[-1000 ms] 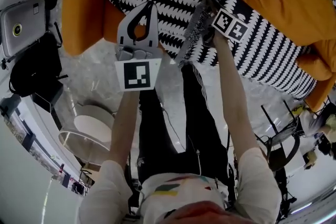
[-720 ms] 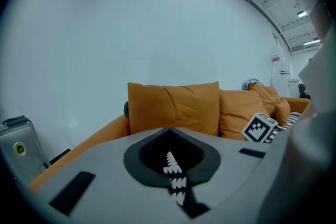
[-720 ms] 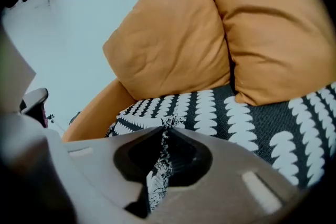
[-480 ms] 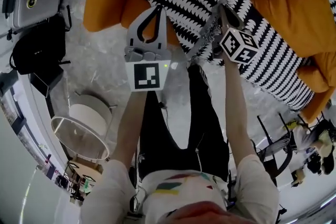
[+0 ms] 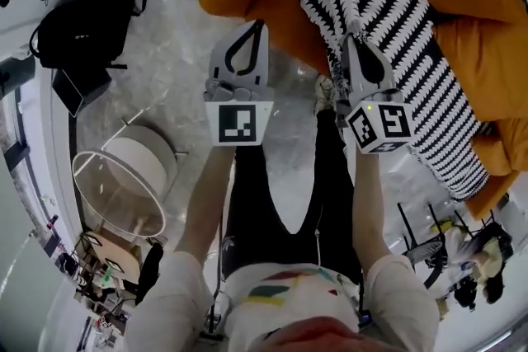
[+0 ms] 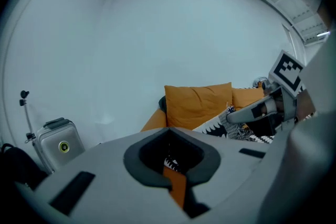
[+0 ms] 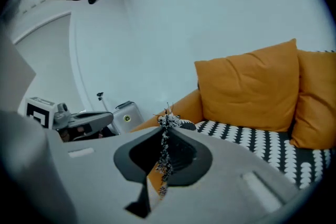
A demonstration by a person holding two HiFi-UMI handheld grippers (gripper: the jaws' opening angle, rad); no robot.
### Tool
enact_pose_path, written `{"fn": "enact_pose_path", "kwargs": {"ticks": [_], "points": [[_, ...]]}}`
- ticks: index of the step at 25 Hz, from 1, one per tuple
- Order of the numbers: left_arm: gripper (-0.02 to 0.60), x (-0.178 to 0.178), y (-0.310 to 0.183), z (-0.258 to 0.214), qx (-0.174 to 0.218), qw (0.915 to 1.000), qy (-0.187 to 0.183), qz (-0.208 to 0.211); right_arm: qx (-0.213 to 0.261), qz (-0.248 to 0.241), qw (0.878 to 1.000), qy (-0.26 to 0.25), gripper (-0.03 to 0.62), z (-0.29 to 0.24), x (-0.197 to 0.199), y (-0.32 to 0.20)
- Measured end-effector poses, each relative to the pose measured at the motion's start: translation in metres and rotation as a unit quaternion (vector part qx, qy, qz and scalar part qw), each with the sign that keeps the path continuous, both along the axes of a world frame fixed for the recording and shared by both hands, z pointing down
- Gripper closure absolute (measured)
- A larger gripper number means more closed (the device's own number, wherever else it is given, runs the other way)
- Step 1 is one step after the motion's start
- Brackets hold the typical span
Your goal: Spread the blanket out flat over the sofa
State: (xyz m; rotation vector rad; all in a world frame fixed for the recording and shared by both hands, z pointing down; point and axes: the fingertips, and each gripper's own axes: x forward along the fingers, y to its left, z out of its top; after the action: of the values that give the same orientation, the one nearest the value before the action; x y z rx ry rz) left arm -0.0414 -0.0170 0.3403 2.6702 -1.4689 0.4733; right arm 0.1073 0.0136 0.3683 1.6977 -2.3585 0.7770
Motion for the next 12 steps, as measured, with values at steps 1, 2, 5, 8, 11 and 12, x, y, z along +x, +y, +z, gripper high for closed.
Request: {"fn": "enact_pose_path", "kwargs": {"ticks": [1, 2, 5, 8, 11, 12], "points": [[0.566, -0.011, 0.002, -0.001, 0.000, 1.0000, 0.001, -0.007, 0.005, -0.020, 1.000, 0.006, 0.579, -0.005, -0.019, 0.003], [0.566, -0.021, 0.004, -0.002, 0.001, 0.9999, 0.003, -0.014, 0.007, -0.039, 0.999, 0.013, 0.579, -0.007, -0.038, 0.006], [0.566, -0.051, 0.010, -0.001, 0.006, 0.9995, 0.004, -0.031, -0.003, -0.103, 0.994, 0.046, 0.579, 0.008, -0.096, 0.016], [0.566, -0.074, 0.014, 0.003, 0.003, 0.9991, -0.007, -0.041, -0.016, -0.161, 0.982, 0.094, 0.579, 0.028, -0.144, 0.019], [0.566, -0.104, 0.020, 0.012, -0.009, 0.9982, -0.010, -0.059, -0.025, -0.200, 0.970, 0.136, 0.579, 0.045, -0.185, 0.019], [0.566, -0.115, 0.021, 0.016, -0.012, 0.9979, -0.010, -0.064, -0.029, -0.209, 0.967, 0.146, 0.579, 0.052, -0.196, 0.019]]}}
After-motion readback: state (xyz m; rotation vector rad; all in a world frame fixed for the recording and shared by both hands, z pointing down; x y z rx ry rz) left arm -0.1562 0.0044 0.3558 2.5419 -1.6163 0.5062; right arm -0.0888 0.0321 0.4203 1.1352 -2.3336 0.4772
